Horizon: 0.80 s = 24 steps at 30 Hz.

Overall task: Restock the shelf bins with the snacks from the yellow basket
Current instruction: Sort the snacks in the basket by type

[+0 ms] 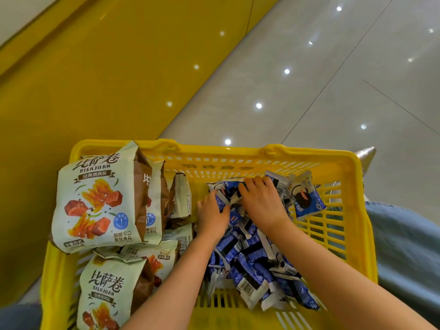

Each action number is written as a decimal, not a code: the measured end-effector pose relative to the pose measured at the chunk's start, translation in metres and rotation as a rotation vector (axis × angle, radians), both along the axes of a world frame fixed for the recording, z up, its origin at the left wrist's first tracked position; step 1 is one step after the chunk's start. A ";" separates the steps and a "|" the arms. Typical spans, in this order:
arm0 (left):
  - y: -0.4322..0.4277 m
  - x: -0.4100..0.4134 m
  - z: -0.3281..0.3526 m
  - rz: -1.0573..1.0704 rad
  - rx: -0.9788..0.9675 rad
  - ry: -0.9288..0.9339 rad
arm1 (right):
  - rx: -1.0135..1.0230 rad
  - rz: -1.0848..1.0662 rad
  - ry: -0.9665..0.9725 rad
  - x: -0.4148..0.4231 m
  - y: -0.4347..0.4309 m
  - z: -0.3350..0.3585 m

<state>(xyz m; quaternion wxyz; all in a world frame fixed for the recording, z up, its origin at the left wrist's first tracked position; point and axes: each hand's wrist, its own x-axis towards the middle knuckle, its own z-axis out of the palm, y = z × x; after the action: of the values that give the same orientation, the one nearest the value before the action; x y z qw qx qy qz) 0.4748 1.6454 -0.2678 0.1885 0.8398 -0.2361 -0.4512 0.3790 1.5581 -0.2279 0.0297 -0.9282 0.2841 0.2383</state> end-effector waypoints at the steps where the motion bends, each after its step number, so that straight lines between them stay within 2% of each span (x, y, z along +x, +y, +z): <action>1: 0.000 0.000 -0.001 -0.084 0.001 -0.008 | 0.015 -0.014 -0.017 -0.001 -0.001 0.000; 5: 0.003 -0.003 0.006 -0.226 0.005 0.028 | 0.090 -0.044 -0.190 -0.010 0.000 0.017; 8: 0.021 -0.018 0.018 -0.276 -0.003 -0.063 | 0.021 -0.072 -0.374 -0.026 0.014 0.031; 10: 0.041 -0.032 0.027 -0.282 0.034 -0.041 | 0.020 -0.146 -0.407 -0.034 0.026 0.038; 13: 0.070 -0.046 0.038 -0.318 0.166 0.058 | 0.190 -0.135 -0.330 -0.043 0.046 0.041; 15: 0.078 -0.048 0.041 -0.334 0.233 0.116 | 0.384 -0.034 -0.220 -0.052 0.062 0.036; 17: 0.079 -0.047 0.043 -0.330 0.260 0.172 | 0.454 0.091 -0.090 -0.061 0.076 0.033; 20: 0.078 -0.049 0.043 -0.250 0.270 0.214 | 0.411 0.247 0.099 -0.069 0.087 0.030; 24: 0.074 -0.051 0.041 -0.180 0.240 0.199 | 0.274 0.303 0.187 -0.065 0.092 0.035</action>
<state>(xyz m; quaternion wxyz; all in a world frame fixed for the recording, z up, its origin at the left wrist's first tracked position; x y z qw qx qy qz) 0.4243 1.7199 -0.2264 0.0681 0.7830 -0.2349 -0.5720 0.3140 1.6504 -0.1928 0.0932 -0.9214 0.1078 0.3615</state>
